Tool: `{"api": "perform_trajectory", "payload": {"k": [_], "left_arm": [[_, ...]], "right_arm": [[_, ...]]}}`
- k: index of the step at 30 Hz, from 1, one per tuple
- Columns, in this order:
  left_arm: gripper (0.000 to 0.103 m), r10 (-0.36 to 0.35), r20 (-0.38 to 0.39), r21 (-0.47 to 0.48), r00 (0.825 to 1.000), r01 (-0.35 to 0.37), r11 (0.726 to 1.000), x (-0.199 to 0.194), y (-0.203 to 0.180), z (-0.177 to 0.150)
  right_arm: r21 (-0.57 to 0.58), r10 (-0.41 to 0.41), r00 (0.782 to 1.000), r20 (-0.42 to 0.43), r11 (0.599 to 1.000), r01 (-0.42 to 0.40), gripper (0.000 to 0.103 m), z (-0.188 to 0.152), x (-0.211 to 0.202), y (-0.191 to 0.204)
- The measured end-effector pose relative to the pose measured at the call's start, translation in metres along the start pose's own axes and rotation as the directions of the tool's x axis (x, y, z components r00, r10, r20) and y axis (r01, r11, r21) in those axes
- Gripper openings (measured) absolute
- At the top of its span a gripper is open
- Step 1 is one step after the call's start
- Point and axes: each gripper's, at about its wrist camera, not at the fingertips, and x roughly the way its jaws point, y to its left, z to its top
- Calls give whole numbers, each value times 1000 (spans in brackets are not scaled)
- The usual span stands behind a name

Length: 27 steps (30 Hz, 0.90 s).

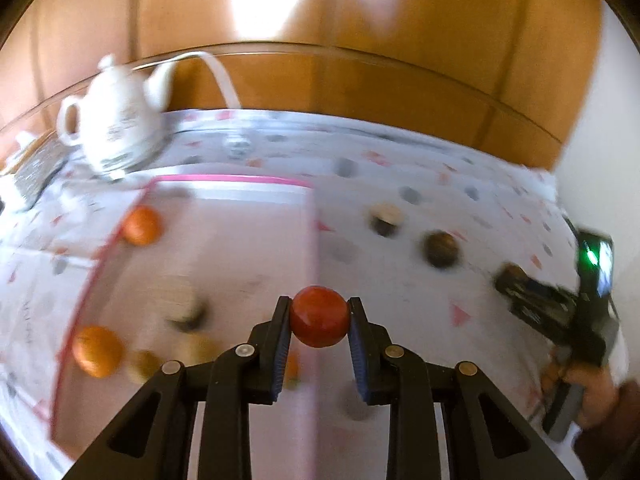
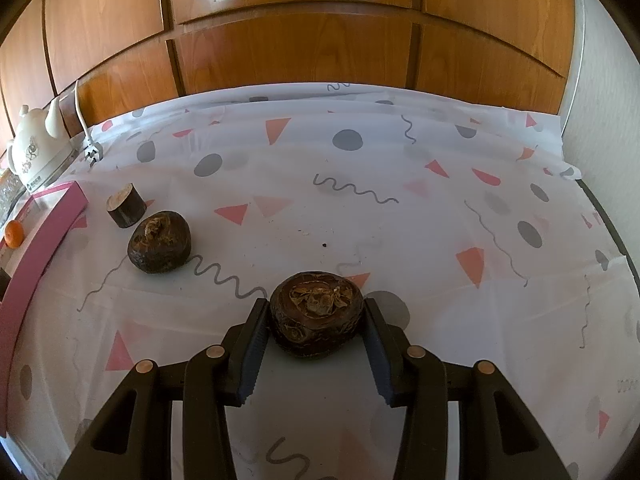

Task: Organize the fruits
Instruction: 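Carry the tomato into the pink tray and open the left tool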

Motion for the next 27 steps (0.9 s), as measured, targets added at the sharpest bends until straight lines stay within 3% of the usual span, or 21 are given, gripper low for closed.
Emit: {"api": "perform_trajectory", "payload": {"k": [5, 11, 16, 27], "left_arm": [[27, 133, 8, -64, 991, -132, 989, 6, 54, 12], [28, 254, -19, -107, 967, -255, 961, 25, 95, 17], [29, 277, -16, -129, 961, -277, 952, 25, 102, 14], [40, 237, 10, -150, 971, -233, 961, 10, 91, 7]], "right_arm": [[-7, -6, 1000, -1, 1000, 6, 46, 1, 0, 1], [-13, -11, 1000, -1, 1000, 11, 46, 1, 0, 1], [-18, -14, 1000, -2, 1000, 14, 46, 1, 0, 2], [-25, -22, 1000, -3, 999, 22, 46, 0, 1, 2]]}}
